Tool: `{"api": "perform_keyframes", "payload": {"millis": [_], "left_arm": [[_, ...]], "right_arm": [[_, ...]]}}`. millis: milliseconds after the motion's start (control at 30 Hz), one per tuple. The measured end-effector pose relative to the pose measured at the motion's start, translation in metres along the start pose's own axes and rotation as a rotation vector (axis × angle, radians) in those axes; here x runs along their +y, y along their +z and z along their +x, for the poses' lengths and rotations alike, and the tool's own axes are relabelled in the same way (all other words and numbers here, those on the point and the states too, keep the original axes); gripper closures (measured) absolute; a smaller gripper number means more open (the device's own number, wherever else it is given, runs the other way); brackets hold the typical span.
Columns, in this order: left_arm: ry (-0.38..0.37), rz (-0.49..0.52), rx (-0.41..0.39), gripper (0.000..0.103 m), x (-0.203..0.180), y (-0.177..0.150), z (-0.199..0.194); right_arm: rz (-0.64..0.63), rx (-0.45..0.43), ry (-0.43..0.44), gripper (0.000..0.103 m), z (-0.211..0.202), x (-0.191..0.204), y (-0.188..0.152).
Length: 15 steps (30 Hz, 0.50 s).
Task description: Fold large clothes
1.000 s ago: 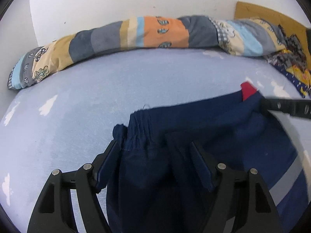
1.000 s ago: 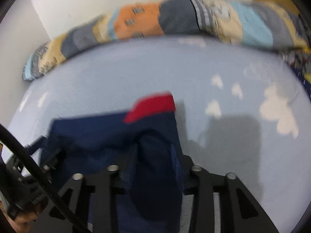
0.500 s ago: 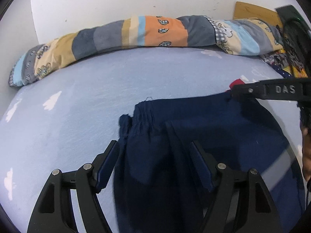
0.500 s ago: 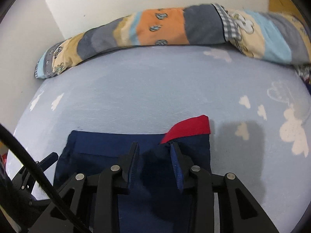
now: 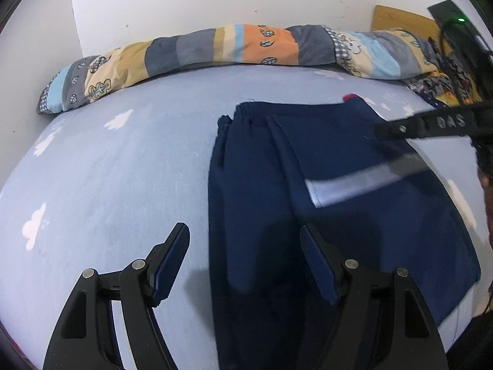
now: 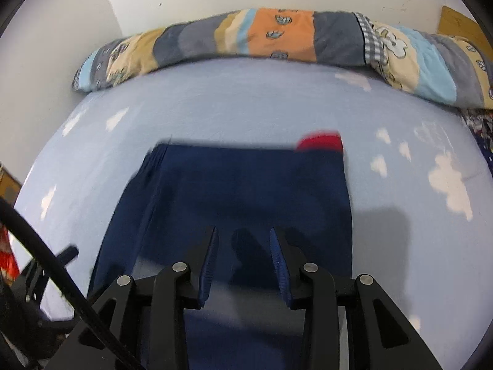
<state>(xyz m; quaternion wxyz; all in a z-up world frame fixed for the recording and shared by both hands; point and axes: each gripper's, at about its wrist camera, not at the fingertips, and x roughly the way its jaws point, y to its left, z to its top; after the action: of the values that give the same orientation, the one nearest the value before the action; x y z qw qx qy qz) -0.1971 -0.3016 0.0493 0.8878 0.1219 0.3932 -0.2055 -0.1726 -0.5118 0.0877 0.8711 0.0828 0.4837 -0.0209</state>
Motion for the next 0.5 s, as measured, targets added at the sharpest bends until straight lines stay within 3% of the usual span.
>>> {"api": "perform_keyframes", "payload": {"millis": [333, 500], "left_arm": [[-0.015, 0.063, -0.009, 0.029, -0.033, -0.043, -0.023], [-0.009, 0.062, -0.013, 0.029, -0.037, -0.052, -0.017]], "right_arm": [[0.026, -0.017, 0.022, 0.065, -0.08, 0.001, -0.131], [0.038, -0.007, -0.007, 0.065, -0.079, 0.0, -0.168]]}}
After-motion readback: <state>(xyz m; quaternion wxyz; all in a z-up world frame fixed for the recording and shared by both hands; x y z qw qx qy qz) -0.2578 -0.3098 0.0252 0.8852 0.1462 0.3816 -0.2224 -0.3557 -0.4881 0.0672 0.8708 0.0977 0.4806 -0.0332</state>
